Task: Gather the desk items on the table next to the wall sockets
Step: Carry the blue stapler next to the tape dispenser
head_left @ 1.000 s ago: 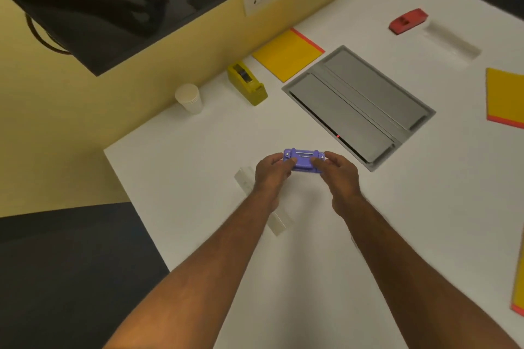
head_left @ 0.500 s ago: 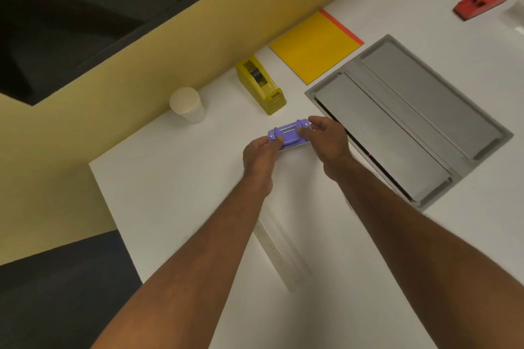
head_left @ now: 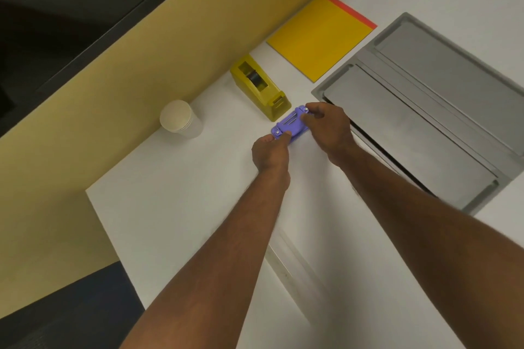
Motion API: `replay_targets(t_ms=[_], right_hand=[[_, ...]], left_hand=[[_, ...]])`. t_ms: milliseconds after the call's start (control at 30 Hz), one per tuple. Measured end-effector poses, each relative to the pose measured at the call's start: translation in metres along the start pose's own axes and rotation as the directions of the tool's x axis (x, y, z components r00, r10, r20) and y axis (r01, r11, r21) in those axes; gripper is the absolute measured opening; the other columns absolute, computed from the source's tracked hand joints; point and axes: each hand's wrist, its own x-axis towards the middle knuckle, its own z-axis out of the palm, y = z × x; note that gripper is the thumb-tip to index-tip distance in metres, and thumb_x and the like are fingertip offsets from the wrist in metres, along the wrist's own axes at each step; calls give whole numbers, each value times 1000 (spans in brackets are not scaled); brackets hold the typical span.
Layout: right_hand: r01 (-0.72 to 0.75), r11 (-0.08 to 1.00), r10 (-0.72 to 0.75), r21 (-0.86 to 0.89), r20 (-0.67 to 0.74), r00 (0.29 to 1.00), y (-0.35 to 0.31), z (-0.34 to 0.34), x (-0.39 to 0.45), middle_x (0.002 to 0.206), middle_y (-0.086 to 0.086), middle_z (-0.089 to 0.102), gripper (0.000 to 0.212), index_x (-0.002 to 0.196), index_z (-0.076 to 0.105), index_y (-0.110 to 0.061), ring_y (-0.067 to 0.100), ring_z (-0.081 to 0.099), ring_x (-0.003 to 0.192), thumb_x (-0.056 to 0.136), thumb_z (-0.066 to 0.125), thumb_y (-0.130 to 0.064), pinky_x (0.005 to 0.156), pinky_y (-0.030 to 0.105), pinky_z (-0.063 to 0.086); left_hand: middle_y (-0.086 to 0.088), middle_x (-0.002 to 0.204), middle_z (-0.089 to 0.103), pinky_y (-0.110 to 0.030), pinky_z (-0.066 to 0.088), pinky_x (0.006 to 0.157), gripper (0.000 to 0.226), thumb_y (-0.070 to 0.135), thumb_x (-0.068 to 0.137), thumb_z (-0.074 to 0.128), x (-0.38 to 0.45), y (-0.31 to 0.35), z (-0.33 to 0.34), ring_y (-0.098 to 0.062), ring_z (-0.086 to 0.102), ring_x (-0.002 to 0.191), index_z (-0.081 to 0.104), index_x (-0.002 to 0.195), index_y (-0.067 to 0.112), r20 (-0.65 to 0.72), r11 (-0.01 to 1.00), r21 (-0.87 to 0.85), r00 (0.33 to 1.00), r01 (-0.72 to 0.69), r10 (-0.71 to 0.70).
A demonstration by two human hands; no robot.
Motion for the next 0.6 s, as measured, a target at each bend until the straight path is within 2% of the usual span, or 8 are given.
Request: replay_targets(t_ms=[100,200,333,533,600], right_hand=[[49,995,-47,-86,18,999,0,4,3,133,12,66,39,135,61,-3,23,62,121,98,61,-15,110,36,47],[65,991,-64,-116,16,998,3,5,3,136,12,64,40,137,59,-3,23,61,123,100,59,-19,110,35,46],[81,987,-80,-140,9,997,4,7,2,137,13,63,42,138,58,-2,24,61,125,101,58,-21,111,32,45],[86,981,-85,-174,10,996,4,10,3,136,14,64,43,139,57,-2,24,61,124,102,57,-23,107,28,44],[67,984,-64,-165,21,998,3,9,2,137,14,63,43,140,56,-2,24,61,124,103,55,-24,107,28,44]], left_hand=[[-13,110,72,-38,58,90,41,32,88,74,5,-2,2,-29,70,100,70,116,3,-26,999,45,1000,0,2],[-12,104,74,-33,56,82,39,36,88,73,9,-2,1,-25,71,94,72,111,4,-18,993,114,999,-28,30],[-13,101,73,-39,59,90,41,39,89,72,14,-3,1,-27,71,94,71,110,4,-7,987,154,999,-49,51],[-11,97,73,-30,55,78,41,43,90,69,19,-7,2,-23,71,88,71,107,7,-1,980,190,998,-66,67],[-12,100,73,-30,56,78,41,44,91,68,19,-8,2,-23,71,90,71,109,7,6,978,198,998,-63,63]])
